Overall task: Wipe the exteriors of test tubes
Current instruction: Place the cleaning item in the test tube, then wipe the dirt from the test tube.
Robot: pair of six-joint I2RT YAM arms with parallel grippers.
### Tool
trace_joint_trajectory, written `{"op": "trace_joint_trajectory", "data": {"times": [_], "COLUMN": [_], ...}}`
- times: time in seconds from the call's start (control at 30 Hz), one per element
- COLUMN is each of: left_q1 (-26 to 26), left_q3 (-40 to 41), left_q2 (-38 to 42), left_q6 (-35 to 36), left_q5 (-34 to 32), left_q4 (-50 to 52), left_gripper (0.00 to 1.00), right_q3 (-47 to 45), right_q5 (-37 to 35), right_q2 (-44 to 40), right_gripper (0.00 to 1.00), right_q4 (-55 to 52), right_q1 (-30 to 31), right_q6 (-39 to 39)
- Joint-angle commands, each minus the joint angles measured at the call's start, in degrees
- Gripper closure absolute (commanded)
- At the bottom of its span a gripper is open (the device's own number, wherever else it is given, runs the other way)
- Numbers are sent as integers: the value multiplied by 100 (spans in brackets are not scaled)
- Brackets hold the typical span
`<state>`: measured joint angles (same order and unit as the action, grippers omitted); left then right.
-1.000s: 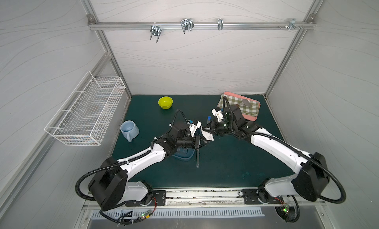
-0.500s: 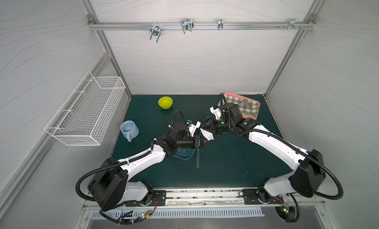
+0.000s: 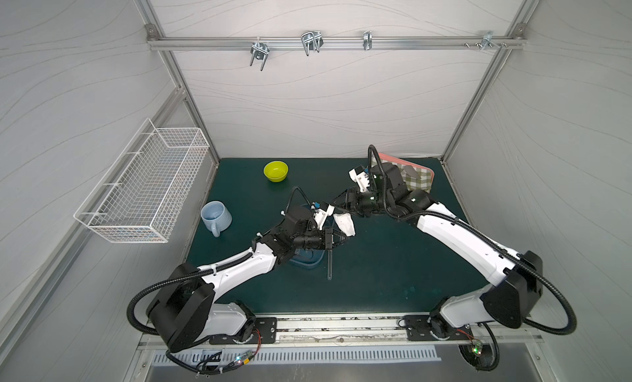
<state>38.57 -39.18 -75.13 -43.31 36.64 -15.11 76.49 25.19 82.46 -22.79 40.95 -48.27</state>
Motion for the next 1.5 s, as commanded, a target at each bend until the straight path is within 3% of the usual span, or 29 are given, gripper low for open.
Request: {"op": "trace_joint_trajectory", "data": {"times": [0.0,0.13,0.3,0.53,0.77,0.87,1.07,1.27,1.47], "left_q1": [4,-25,-56,-56,-60,-52,-58,-44,-38], "left_q3": [5,-3,-39,-195,-195,-187,-138,-122,-51], "left_q2": [-54,-80,-38,6,49,94,174,206,235], "left_q6": [-105,-159,-123,70,58,82,66,78,77], "left_q5": [80,102,97,125,141,141,80,73,78], "left_q4": [-358,-412,-336,-26,-10,30,62,96,105], "left_gripper": [97,97,97,97,97,97,97,97,97], "right_q3": [248,291,-462,-1744,-1917,-1987,-2057,-1892,-1497], "right_q5": [-61,-366,-850,-380,-381,-364,-465,-734,-516], "right_q2": [-130,-430,-994,-1334,-885,-711,-481,-345,-125], "right_gripper": [54,52,47,44,43,49,77,81,80], "right_q4": [-245,-789,-1218,48,733,1050,1333,1351,1495], "right_q1": [-55,-171,-245,-157,168,230,263,151,-326], "right_q6": [170,476,774,500,468,385,292,316,371]}}
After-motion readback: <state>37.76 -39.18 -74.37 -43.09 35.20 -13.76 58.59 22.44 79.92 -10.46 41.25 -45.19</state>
